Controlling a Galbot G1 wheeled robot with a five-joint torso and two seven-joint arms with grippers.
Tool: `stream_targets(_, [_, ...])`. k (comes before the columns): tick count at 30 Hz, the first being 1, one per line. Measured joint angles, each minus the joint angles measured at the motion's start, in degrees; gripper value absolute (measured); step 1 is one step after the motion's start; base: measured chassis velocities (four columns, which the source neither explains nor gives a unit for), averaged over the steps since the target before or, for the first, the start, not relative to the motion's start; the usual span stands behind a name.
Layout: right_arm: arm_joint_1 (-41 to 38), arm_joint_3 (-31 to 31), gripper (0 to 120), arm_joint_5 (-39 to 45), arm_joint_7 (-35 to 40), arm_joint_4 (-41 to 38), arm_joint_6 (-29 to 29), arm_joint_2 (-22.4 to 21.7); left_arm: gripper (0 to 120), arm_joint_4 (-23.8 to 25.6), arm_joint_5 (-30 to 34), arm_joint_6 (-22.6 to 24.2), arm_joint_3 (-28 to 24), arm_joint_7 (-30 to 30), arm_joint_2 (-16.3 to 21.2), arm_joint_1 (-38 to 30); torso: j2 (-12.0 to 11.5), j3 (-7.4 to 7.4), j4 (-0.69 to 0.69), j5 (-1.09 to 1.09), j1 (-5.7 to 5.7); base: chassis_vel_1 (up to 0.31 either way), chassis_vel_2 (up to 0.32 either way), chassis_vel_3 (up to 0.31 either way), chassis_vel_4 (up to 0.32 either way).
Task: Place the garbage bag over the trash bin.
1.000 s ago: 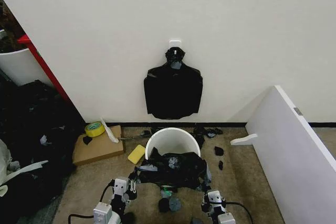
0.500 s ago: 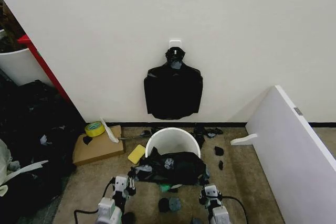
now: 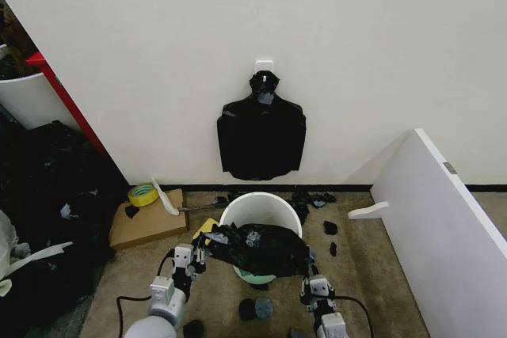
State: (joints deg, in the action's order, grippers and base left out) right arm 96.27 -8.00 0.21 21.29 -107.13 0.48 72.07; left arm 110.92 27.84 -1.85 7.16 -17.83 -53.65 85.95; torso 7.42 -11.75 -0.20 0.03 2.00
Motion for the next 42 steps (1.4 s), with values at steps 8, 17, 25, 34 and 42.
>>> stream_targets(8, [4.6,-1.3,61,-2.5,-2.6,-1.2,5.6,-1.7,61,0.8,-0.5,-2.6,0.8,2.5,2.5,5.8,0.0,0.00,0.02,0.00,0.00,0.000,0.000,0.000,0.000])
stream_targets(17, [4.7,-2.9,94,-2.1,-0.5,1.1,11.8,-2.4,94,-1.4,1.2,-7.0,1.8,-1.3,0.9,3.7,0.0,0.00,0.01,0.01,0.00,0.000,0.000,0.000,0.000])
stream_targets(25, [7.0,-4.4,100,-1.1,-1.9,-1.5,13.8,-3.6,100,0.4,2.6,-8.1,4.5,1.4,2.9,4.3,0.0,0.00,0.01,0.00,0.00,0.000,0.000,0.000,0.000])
stream_targets(34, [7.7,-4.5,100,-1.0,-2.2,-3.8,13.8,-3.6,100,-2.4,9.3,-11.0,6.7,15.8,5.8,4.5,0.0,0.00,0.02,0.01,0.00,0.000,0.000,0.000,0.000])
stream_targets(42, [7.7,-4.0,100,-1.1,-2.8,-5.5,12.7,-3.3,100,-9.7,18.0,-17.6,5.9,31.5,7.5,-0.3,0.0,0.00,0.01,0.02,0.00,0.000,0.000,0.000,0.000])
